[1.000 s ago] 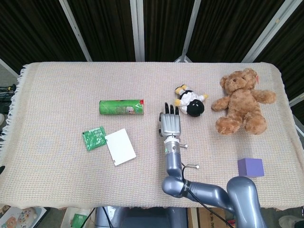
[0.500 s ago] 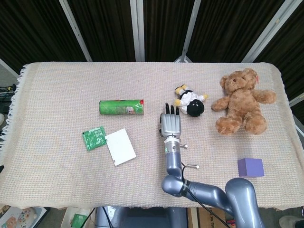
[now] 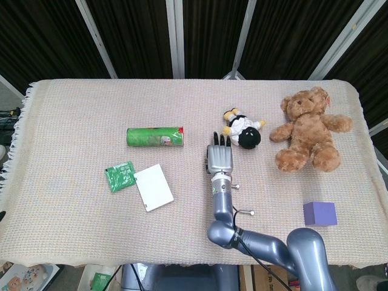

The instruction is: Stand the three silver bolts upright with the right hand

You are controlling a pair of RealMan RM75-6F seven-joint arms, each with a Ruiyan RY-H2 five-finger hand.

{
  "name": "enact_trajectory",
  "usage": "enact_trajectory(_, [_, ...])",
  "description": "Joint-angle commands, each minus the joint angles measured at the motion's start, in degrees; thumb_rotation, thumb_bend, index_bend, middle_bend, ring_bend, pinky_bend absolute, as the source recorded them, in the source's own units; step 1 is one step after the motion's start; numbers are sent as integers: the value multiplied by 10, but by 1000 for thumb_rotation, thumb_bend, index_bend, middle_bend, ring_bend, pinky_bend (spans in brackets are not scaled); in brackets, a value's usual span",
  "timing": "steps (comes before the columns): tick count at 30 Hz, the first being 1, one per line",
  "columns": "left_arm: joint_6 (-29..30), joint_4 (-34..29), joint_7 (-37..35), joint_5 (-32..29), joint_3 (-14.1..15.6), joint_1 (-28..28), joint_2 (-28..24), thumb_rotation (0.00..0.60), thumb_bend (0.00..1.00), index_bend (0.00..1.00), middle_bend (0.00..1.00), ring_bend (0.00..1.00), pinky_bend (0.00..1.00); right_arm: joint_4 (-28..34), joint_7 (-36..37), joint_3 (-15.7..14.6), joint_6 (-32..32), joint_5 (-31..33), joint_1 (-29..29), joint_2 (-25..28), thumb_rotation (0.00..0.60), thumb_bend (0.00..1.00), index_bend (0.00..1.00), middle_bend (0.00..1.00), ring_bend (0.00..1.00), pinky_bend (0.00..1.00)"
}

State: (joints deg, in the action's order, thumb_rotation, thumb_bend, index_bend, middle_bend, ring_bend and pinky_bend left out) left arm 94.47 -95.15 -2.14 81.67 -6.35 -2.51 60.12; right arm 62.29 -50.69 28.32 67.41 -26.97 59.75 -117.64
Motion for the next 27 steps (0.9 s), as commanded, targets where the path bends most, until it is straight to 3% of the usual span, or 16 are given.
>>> enact_trajectory(1, [1,0,0,1,0,0,0,600,123,141,80,0,162,0,1,0,-1,-1,0,-1,600,291,544,32,28,49])
enact_trajectory(27, [2,-4,3,1,-1,-2,1,600,123,142,77,0,162,-27,-12,15,-17,1,2,-11,600,292,576,32,28,49])
